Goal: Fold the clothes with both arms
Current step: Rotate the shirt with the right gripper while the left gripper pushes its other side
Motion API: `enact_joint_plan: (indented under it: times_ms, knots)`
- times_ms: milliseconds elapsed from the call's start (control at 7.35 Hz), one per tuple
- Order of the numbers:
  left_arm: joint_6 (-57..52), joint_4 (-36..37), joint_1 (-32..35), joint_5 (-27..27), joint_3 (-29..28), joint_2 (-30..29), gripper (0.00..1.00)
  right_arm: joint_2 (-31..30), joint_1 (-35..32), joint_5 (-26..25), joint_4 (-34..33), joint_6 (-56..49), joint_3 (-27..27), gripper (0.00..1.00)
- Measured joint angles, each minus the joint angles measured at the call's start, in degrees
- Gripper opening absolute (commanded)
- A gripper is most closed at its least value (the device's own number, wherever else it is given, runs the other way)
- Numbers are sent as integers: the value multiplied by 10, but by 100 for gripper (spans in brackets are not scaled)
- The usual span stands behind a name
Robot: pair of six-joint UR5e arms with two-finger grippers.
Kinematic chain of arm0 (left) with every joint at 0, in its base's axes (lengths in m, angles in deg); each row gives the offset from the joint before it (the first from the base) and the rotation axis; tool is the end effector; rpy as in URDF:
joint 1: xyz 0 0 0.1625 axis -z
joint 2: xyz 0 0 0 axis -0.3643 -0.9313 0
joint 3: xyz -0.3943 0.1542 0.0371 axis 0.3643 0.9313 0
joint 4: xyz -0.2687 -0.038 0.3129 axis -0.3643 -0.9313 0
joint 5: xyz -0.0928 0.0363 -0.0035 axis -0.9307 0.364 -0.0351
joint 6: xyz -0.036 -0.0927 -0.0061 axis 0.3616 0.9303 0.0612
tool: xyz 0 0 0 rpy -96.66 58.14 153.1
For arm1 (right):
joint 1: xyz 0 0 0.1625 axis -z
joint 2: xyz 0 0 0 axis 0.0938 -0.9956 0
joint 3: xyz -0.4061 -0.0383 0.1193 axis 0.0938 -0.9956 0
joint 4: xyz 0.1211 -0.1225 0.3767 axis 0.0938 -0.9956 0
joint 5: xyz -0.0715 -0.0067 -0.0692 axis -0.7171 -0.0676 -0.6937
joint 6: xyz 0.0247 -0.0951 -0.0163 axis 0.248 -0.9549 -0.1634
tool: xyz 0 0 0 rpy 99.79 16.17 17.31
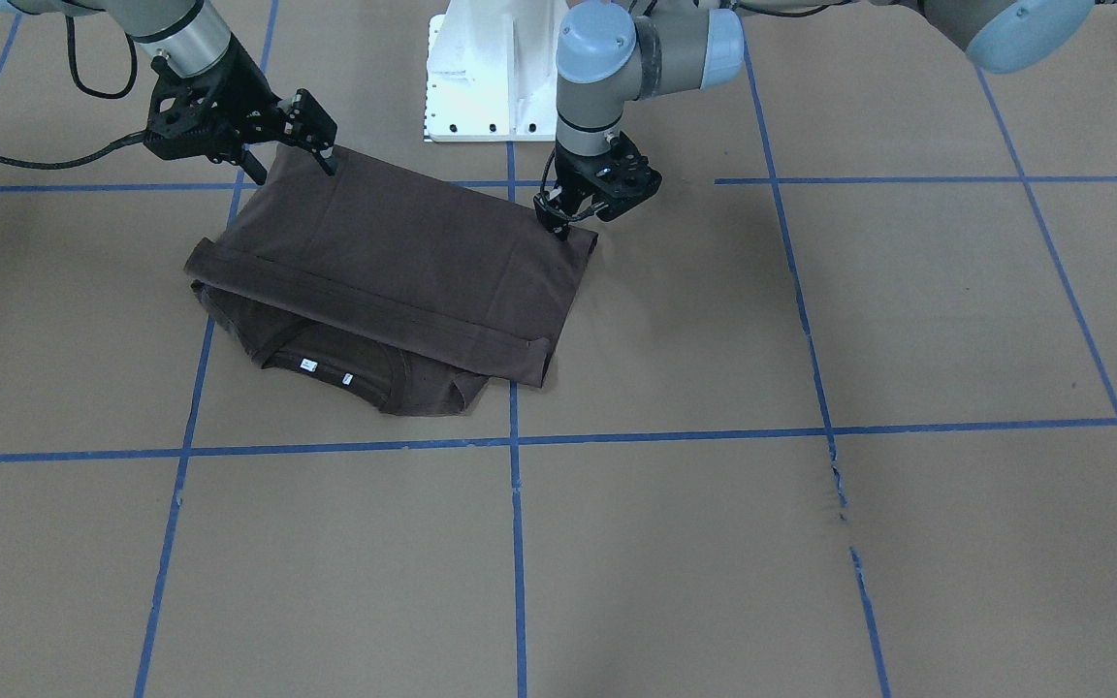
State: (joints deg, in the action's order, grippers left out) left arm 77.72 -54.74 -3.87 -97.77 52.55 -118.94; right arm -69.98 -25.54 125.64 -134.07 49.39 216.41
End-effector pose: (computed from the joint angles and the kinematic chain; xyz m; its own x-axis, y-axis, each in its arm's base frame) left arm 0.5924 -0.3061 0.2411 0.5761 -0.5572 -0.5980 0.4029 0.8302 -0.3853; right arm -0.3445 -0.3173 0.3011 0.5070 0.0857 0.8577 -0.1006 0.9941 -0.0399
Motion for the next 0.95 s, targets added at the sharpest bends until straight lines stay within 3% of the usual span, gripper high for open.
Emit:
enact_joint_plan:
  times_ms: [136, 953]
  knots:
    - [0, -2, 0, 0, -2, 0, 0, 0, -1, 0, 0, 0, 0, 100]
    - [-34, -15, 58, -2, -9, 0, 0, 0, -3, -1, 0, 0, -3, 100]
